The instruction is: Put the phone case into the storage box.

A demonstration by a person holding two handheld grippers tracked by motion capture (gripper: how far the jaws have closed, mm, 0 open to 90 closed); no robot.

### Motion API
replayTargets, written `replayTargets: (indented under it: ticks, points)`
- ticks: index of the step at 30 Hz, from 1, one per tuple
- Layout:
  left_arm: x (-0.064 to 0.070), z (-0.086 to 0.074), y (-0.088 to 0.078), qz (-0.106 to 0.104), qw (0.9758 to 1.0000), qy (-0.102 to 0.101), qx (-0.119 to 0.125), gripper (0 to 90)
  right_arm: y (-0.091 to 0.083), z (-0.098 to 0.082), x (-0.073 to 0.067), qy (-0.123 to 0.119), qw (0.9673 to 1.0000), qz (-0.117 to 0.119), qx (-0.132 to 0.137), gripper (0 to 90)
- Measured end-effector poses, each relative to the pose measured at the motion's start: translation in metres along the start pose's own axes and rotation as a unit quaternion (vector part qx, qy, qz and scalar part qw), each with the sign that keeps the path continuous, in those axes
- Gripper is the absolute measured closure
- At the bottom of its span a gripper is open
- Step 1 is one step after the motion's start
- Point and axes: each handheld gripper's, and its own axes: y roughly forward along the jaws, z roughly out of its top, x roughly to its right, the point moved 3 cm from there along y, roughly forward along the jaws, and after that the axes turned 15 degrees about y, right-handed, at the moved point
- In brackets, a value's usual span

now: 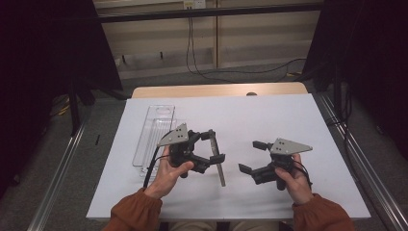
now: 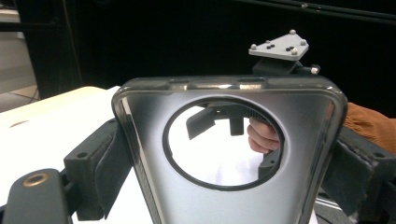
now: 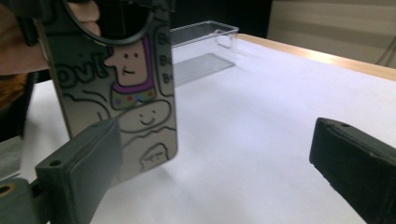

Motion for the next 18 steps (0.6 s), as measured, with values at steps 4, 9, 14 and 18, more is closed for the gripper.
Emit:
replayTargets:
  ticks: [4,9,14,18]
  points:
    - [-0.001,0.003,-0.005,0.023,0.9997,-0.001,-0.004,12.1,-0.004,-0.001,0.003,0.003,0.9996,-0.024,0.011,2.0]
    - [-0.003,0.004,-0.009,0.036,0.9993,-0.003,-0.008,12.1,-0.009,-0.004,0.006,0.007,0.9986,-0.048,0.022,2.0]
    - [-0.005,0.005,-0.011,0.053,0.9985,-0.008,-0.011,12.1,-0.019,-0.008,0.008,0.015,0.9972,-0.067,0.032,1.7]
    - [-0.008,0.005,-0.016,0.073,0.9970,-0.012,-0.023,12.1,-0.029,-0.011,0.012,0.019,0.9939,-0.095,0.052,0.2]
